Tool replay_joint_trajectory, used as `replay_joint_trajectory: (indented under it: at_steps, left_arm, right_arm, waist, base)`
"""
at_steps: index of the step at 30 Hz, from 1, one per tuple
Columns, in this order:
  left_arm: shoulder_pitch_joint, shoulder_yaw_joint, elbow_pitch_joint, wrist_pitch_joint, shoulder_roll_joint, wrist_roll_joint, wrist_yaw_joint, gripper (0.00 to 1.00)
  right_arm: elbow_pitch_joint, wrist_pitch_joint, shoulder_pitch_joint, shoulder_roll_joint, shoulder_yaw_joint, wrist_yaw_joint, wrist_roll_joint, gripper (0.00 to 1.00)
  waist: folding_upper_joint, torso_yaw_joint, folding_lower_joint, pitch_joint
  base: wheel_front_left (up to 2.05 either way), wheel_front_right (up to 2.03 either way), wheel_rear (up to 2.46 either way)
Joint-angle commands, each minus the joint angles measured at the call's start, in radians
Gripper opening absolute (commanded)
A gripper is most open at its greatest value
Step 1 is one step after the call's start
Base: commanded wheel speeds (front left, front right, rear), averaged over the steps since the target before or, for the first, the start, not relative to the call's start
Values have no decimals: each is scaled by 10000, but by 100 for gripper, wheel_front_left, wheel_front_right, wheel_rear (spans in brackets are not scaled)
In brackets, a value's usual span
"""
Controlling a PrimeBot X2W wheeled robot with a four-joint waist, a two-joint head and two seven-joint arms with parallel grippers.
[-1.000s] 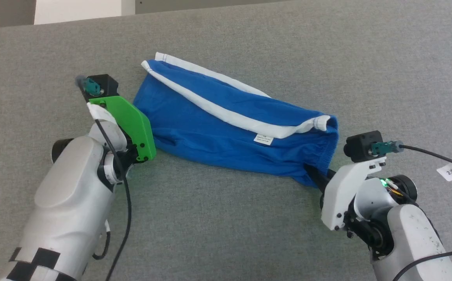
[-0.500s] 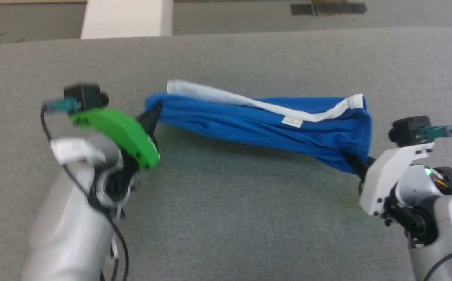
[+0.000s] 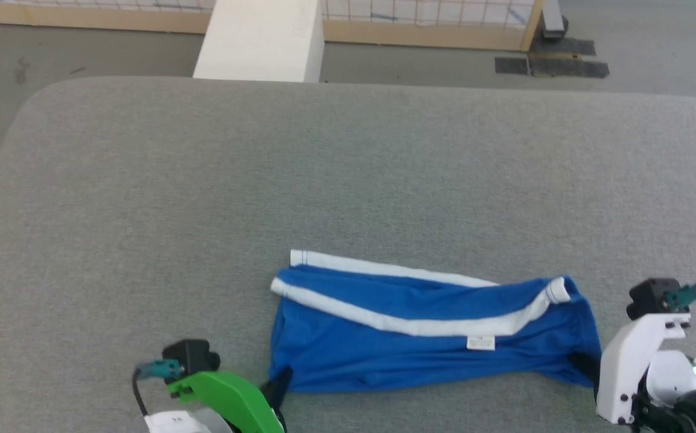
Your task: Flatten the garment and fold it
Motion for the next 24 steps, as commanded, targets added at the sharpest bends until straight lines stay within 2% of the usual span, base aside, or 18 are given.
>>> replay_joint_trajectory:
  at_steps: [1,4,5,6,7,8,9,13,17,19,24]
  left_arm:
    - [161,67,95,38,37,-41,95,0]
    - [296,-23,279,137,-11,-106,123,0]
    - [317,-25,330,153,-13,-113,155,10]
    - [328,-31,363,171,-3,-110,178,68]
    - [337,-28,384,193,2,-123,197,100]
    - [347,-21,393,218,11,-141,212,100]
    - [355,-22,398,267,55,-142,231,100]
    - [357,200,194,261,294,-135,347,100]
    - [223,779,-354,-162,811,166,619,100]
    - [-114,1260,-732,-1251,1302,901,551,100]
    - [-688,1615,-784,-3916,1581,2298,-46,100]
  right_arm:
    - [10,37,113,-20,-191,-21,1,0]
    - [49,84,359,99,-326,-21,-107,0]
    - [65,82,420,144,-361,-21,-164,0]
    - [88,80,459,198,-408,-21,-206,0]
    - [104,85,504,252,-423,-21,-257,12]
    - [106,96,537,285,-404,-21,-282,67]
    - [78,53,563,322,-400,-21,-298,100]
    - [-233,-116,741,408,-475,-21,-271,100]
    - [-984,-220,1007,524,-727,-21,-121,100]
    - [-1706,-274,1093,574,-973,-21,-270,100]
    - [-2309,-33,745,864,-1169,-21,-700,100]
  waist:
    - [-1,163,0,-199]
    - [-1,197,0,-296]
    - [-1,192,0,-337]
    - [-1,182,0,-376]
    - [-1,163,0,-420]
    - [-1,138,0,-458]
    - [-1,106,0,-496]
    - [-1,0,0,-618]
    - [-1,-92,0,-671]
    - [-1,-191,0,-621]
    - [-1,-322,0,-401]
  base:
    - [0,0,0]
    - [0,0,0]
    - [0,0,0]
    - [0,0,0]
    - [0,0,0]
    - [0,0,0]
    - [0,0,0]
    - [0,0,0]
    - [0,0,0]
    - [0,0,0]
    - [0,0,0]
